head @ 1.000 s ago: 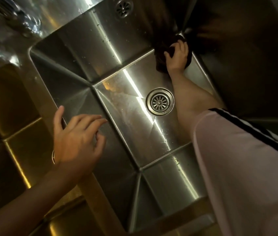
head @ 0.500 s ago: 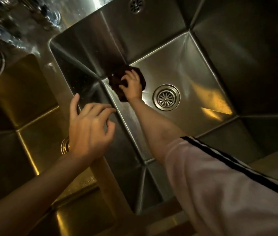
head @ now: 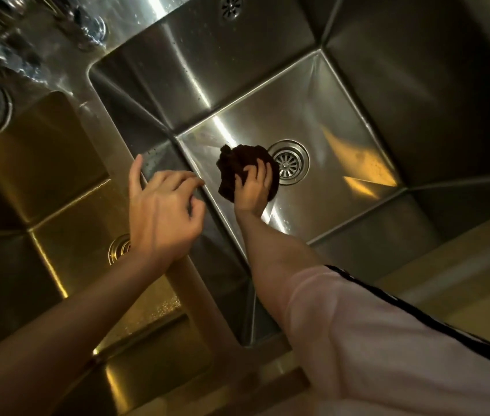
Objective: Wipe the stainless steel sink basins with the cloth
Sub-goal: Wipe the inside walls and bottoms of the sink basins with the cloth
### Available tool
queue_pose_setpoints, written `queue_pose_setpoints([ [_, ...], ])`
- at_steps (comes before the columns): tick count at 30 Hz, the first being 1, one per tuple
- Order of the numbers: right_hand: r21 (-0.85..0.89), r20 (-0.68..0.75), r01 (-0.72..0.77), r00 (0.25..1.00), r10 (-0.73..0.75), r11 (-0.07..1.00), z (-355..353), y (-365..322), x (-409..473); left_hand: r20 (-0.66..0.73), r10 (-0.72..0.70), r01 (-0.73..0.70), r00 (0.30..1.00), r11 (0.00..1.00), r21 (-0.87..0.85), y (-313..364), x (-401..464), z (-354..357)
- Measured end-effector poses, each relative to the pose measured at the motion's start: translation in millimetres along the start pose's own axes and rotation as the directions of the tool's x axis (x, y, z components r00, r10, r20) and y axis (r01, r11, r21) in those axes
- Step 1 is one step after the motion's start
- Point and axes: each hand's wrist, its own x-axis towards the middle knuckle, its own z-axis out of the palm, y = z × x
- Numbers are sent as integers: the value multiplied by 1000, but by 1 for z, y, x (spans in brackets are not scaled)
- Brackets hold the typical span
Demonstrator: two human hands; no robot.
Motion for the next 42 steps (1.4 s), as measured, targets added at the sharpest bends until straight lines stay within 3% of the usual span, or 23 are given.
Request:
queue_pose_setpoints([
  [6,71,-189,-314,928,321,947,-22,26,-29,25,4,-4,1000,1000,22,1,0,-1],
  [13,235,-295,-597,708,642,767,-35,40,-38,23,23,-24,999,999,35,-3,0,3],
  [16,212,-263,-592,732,629,777,-33,35,-39,35,25,-27,999,998,56,-2,1,3],
  [21,111,-168,-516,833,527,850,-32,26,-38,3,40,-40,999,999,29,-3,0,4],
  [25,169,-104,-557,810,577,813,-43,13,-31,-4,45,-45,999,998,36,-5,-1,6],
  [28,98,0,-551,833,554,829,-55,16,-28,-41,52,-51,998,998,27,-6,-1,7],
  [32,-154,144,-420,886,441,894,-79,29,-20,-61,42,-41,997,999,10,-4,-1,6],
  [36,-426,360,-40,909,210,904,-106,47,-2,-42,34,-33,999,999,16,-5,-1,2],
  [39,-446,576,273,816,40,852,-129,61,14,-63,16,-16,998,1000,-3,0,-2,-4],
  [42,-385,766,540,639,-67,749,-150,61,42,-45,17,-16,999,999,36,-1,-3,-7],
])
